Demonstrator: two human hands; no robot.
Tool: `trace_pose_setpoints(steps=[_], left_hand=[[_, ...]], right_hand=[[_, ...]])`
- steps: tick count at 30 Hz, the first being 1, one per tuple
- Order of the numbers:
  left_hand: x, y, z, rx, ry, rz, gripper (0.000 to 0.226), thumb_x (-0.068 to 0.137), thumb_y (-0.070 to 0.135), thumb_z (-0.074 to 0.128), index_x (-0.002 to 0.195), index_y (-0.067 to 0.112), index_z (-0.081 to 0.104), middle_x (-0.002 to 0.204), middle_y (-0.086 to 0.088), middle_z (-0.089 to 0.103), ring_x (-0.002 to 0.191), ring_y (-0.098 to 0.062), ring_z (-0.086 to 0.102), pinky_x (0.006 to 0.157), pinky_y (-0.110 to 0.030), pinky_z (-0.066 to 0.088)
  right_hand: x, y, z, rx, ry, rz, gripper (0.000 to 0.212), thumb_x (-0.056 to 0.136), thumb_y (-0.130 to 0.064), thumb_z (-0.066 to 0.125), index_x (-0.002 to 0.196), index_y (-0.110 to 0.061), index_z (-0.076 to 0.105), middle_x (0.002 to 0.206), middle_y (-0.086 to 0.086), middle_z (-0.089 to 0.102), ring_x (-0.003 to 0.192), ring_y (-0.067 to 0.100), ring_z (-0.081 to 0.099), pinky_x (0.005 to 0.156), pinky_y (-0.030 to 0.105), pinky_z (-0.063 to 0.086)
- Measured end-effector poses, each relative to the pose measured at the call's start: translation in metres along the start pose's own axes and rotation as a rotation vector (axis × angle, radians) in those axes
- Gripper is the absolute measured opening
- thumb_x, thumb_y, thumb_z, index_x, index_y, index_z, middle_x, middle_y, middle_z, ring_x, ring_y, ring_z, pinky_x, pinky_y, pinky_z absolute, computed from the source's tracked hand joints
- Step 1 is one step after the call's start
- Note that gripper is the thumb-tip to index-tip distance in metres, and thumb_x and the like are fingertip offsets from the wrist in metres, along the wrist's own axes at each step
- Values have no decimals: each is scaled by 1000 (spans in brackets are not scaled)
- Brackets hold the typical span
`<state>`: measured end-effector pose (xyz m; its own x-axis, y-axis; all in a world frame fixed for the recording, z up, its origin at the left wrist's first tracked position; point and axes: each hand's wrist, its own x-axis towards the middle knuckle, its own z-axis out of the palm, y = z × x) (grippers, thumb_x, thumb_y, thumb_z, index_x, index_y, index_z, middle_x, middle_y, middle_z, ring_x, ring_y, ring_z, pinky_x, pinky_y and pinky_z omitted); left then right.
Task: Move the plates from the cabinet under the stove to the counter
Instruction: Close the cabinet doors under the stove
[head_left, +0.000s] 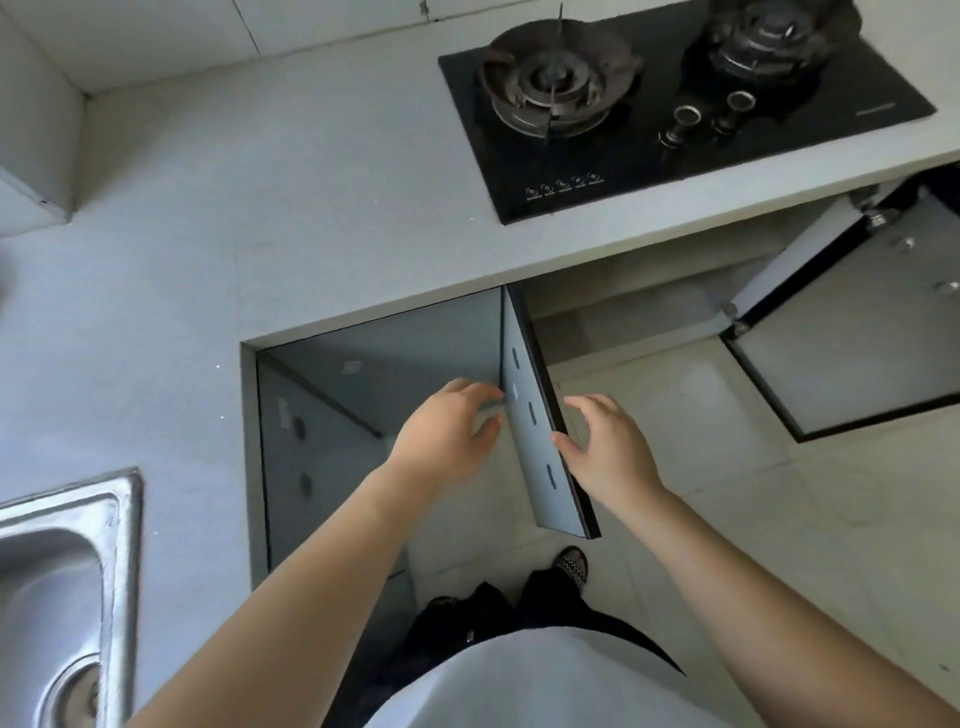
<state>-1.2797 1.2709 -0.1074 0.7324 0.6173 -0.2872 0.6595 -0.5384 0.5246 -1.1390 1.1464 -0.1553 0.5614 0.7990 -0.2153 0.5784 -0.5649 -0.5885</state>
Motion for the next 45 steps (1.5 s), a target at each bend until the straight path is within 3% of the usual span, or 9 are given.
trace_pose_setpoints(steps=[3, 8, 16, 25, 31, 34, 38, 45], left_hand=[[14, 8, 17, 59, -72, 12, 34, 94, 27, 47, 127, 22, 53, 131, 2, 51, 106, -20, 58, 88, -33, 48], [43, 15, 36, 124, -125, 106, 34, 93, 24, 50, 126, 21, 55, 131, 2, 51, 111, -20, 55, 86, -30, 46], [92, 2, 53, 307, -361, 313, 38, 92, 21, 51, 129, 25, 51, 138, 6, 45, 122, -18, 45, 88, -32, 45], [134, 0, 67, 432, -494, 547, 37, 91, 21, 52, 128, 22, 51, 136, 5, 47, 127, -18, 38, 99, -33, 36], [149, -7, 82, 563, -621, 683, 38, 92, 31, 53, 129, 25, 50, 132, 5, 50, 127, -18, 39, 113, -42, 23], [154, -10, 85, 560, -623, 705, 36, 91, 32, 53, 127, 27, 52, 127, 5, 53, 126, -18, 40, 115, -46, 17], [156, -6, 89, 539, -592, 726, 32, 92, 31, 52, 124, 27, 54, 122, 5, 57, 121, -20, 44, 113, -45, 19], [165, 10, 91, 480, -559, 725, 37, 92, 29, 53, 128, 23, 51, 129, 2, 53, 121, -19, 45, 107, -36, 32]], right_hand=[[5, 19, 3, 16, -56, 34, 46, 87, -29, 60, 129, -14, 48, 131, 4, 49, 117, 22, 49, 93, 33, 42], [3, 42, 10, 26, -95, 133, 47, 87, -30, 59, 130, -12, 47, 132, 5, 48, 118, 22, 48, 95, 36, 43], [2, 41, 35, 89, -107, 319, 42, 85, -28, 63, 122, -9, 54, 117, 9, 57, 106, 25, 55, 89, 35, 45], [3, 41, 50, 170, -57, 535, 41, 84, -25, 65, 122, -12, 55, 118, 5, 59, 103, 20, 57, 84, 25, 41], [-5, 41, 64, 190, -22, 611, 36, 83, -27, 65, 117, -14, 60, 113, 3, 61, 93, 19, 59, 80, 28, 46], [-6, 41, 68, 186, 5, 615, 27, 84, -25, 64, 109, -15, 64, 107, 1, 63, 80, 14, 55, 73, 27, 46], [-6, 44, 65, 176, 46, 625, 23, 86, -22, 61, 109, -15, 64, 106, 1, 64, 83, 15, 55, 71, 28, 44], [0, 67, 48, 107, 97, 653, 22, 88, -26, 59, 108, -19, 63, 106, -1, 62, 81, 11, 49, 65, 26, 37]])
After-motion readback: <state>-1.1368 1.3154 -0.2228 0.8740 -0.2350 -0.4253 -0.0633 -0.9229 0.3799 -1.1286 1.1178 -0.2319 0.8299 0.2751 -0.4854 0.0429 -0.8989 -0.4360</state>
